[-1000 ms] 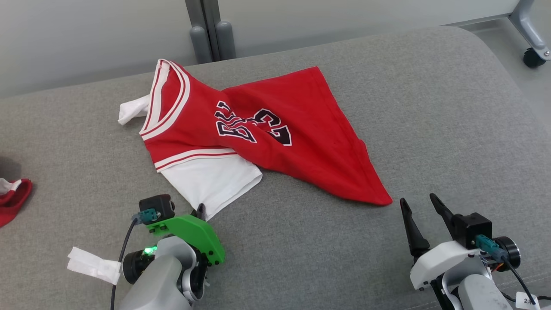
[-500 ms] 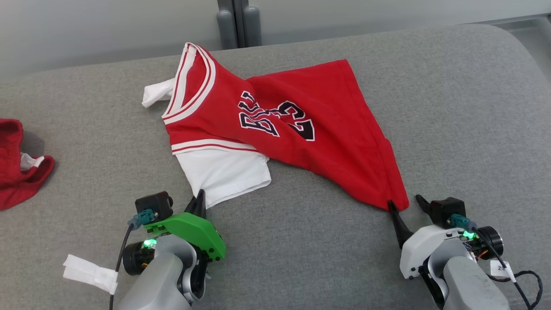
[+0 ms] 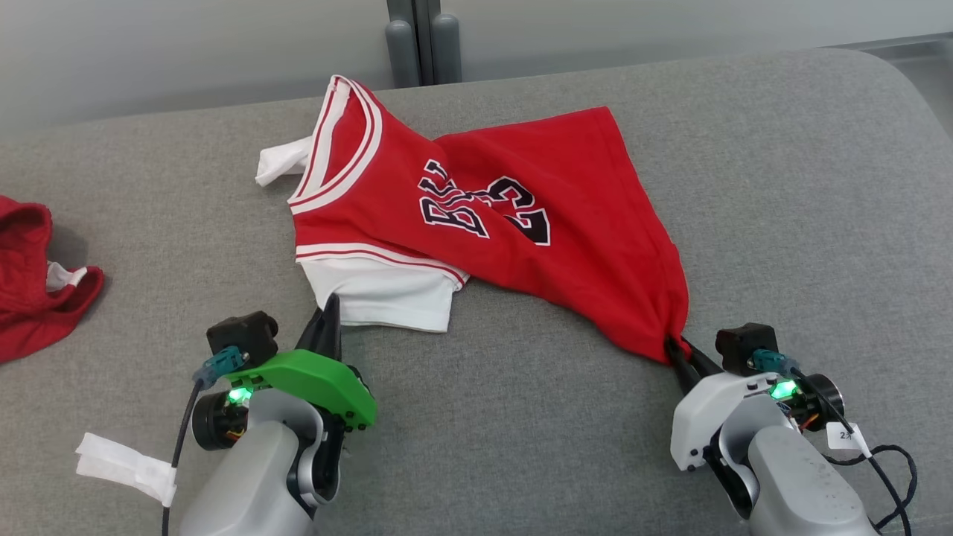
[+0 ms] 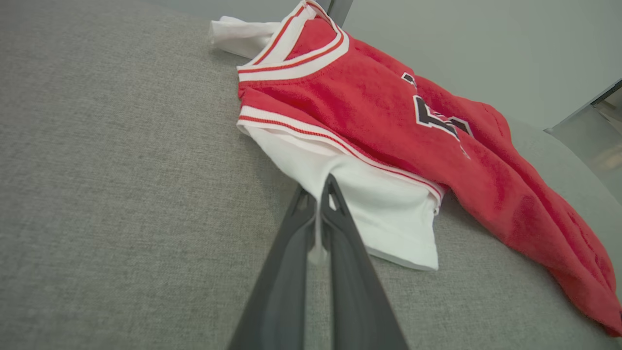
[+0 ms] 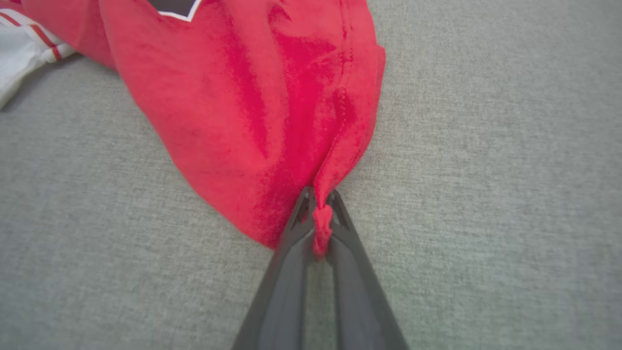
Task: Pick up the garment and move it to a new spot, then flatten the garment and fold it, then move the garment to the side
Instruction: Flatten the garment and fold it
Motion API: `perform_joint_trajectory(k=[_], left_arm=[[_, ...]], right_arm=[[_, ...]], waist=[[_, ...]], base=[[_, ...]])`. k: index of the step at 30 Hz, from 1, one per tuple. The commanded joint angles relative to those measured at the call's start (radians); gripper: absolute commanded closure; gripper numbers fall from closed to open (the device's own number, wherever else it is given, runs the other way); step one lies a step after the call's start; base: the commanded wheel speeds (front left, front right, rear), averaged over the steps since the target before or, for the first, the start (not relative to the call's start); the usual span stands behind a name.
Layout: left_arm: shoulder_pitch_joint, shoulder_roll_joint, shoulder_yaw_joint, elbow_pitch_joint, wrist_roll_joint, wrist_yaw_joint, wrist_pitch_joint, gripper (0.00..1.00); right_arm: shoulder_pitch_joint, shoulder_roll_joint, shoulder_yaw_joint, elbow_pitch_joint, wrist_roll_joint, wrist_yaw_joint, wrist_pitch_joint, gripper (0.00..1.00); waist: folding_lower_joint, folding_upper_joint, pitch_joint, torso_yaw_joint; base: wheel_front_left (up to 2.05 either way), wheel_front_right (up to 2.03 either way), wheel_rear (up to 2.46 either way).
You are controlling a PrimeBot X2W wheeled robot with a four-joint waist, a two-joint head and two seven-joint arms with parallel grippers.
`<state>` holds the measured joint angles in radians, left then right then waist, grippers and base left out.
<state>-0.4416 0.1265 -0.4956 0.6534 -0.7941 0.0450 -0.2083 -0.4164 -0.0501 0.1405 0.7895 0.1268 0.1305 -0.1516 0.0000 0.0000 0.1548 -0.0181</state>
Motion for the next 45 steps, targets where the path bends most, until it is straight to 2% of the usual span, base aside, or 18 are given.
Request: perform_joint_trajectory(k=[1, 8, 14, 21, 27, 33, 39, 45], left_arm=[[0.006, 0.016, 0.003, -0.016, 0.011, 0.005, -0.007, 1.00], [-0.035, 0.069, 0.027, -0.151, 0.033, 0.004, -0.028, 1.00], [-0.104, 0.158, 0.057, -0.321, 0.084, 0.029, -0.026, 1.00], [-0.207, 0.264, 0.087, -0.584, 0.133, 0.066, 0.044, 1.00], [-0.303, 0.323, 0.092, -0.787, 0.176, 0.097, 0.134, 1.00], [-0.396, 0.358, 0.083, -0.867, 0.204, 0.093, 0.220, 1.00], [-0.461, 0.362, 0.055, -0.827, 0.212, 0.073, 0.269, 1.00], [-0.569, 0.346, 0.042, -0.675, 0.216, 0.033, 0.282, 1.00]], right_arm=[[-0.012, -0.001, 0.004, -0.012, 0.010, 0.000, -0.008, 1.00], [-0.055, -0.002, -0.010, -0.110, 0.105, 0.000, -0.021, 1.00], [-0.094, -0.002, -0.047, -0.260, 0.142, 0.000, 0.014, 1.00], [-0.109, -0.002, -0.121, -0.551, 0.173, 0.000, 0.126, 1.00], [-0.101, -0.002, -0.178, -0.850, 0.230, 0.000, 0.263, 1.00], [-0.120, -0.002, -0.224, -1.089, 0.255, 0.000, 0.391, 1.00], [-0.158, -0.002, -0.263, -1.143, 0.235, 0.000, 0.488, 1.00], [-0.271, -0.012, -0.255, -0.991, 0.177, 0.000, 0.489, 1.00]], waist=[[0.0000, 0.0000, -0.008, -0.001], [0.0000, 0.0000, -0.056, 0.001], [0.0000, 0.0000, -0.114, 0.005], [0.0000, 0.0000, -0.176, 0.002], [0.0000, 0.0000, -0.193, -0.011], [0.0000, 0.0000, -0.181, -0.029], [0.0000, 0.0000, -0.118, -0.040], [0.0000, 0.0000, 0.010, -0.049]], base=[[0.00, 0.00, 0.00], [0.00, 0.00, 0.00], [0.00, 0.00, 0.00], [0.00, 0.00, 0.00], [0.00, 0.00, 0.00], [0.00, 0.00, 0.00], [0.00, 0.00, 0.00], [0.00, 0.00, 0.00]])
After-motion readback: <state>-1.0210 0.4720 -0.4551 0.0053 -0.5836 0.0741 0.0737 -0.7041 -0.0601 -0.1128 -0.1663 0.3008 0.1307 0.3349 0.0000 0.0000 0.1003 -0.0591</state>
